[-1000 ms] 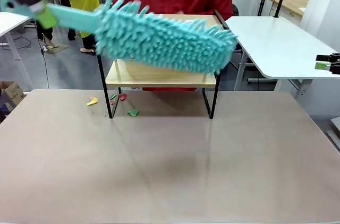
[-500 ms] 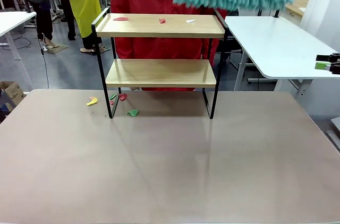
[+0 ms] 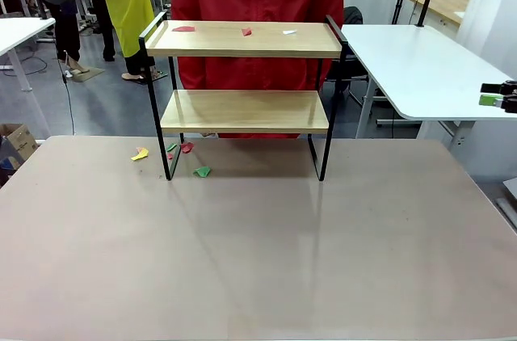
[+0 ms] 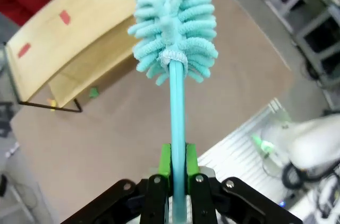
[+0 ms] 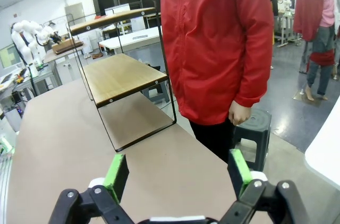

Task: Clean the shelf.
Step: Clean the specific section of the Shelf indicated by the human with the Duster.

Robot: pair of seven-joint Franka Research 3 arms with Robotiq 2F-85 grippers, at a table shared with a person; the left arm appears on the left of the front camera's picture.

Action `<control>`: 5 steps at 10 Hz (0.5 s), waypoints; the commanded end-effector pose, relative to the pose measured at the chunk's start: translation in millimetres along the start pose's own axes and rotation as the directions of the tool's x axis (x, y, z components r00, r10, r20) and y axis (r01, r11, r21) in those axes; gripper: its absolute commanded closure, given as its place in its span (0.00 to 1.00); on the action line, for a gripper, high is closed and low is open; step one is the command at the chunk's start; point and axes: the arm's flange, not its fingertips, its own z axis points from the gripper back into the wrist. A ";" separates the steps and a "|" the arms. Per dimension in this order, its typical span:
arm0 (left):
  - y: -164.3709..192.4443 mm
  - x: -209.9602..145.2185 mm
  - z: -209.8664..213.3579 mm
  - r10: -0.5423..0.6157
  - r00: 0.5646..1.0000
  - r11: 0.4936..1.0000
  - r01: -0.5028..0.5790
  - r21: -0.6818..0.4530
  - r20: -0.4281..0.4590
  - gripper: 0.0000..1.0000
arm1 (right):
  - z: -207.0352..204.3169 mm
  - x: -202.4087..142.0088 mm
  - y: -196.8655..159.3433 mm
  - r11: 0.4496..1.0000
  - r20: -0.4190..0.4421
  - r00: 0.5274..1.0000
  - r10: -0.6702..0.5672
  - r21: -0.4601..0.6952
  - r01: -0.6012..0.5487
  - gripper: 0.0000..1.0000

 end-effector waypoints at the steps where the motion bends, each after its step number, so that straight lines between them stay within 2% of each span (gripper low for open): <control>1: -46.0 62.6 -21.2 0.118 0.993 0.987 -0.116 0.113 -0.005 0.87 | -1.5 2.6 2.5 1.000 0.003 1.000 0.004 0.001 -0.004 0.00; 2: -56.2 76.6 -34.3 0.163 0.986 0.978 -0.166 0.123 0.034 0.87 | -1.5 2.6 2.5 1.000 0.003 1.000 0.004 0.001 -0.004 0.00; 3: -61.2 92.0 -48.4 0.190 0.982 0.972 -0.191 0.137 0.026 0.87 | -1.5 2.6 2.5 1.000 0.003 1.000 0.004 0.001 -0.004 0.00; 4: -27.4 25.3 -45.5 0.115 0.993 0.989 -0.117 0.092 0.027 0.87 | -1.5 2.6 2.5 1.000 0.003 1.000 0.004 0.001 -0.004 0.00; 5: -27.4 25.3 -45.5 0.115 0.993 0.989 -0.117 0.092 0.027 0.87 | -1.5 2.6 2.5 1.000 0.003 1.000 0.004 0.001 -0.004 0.00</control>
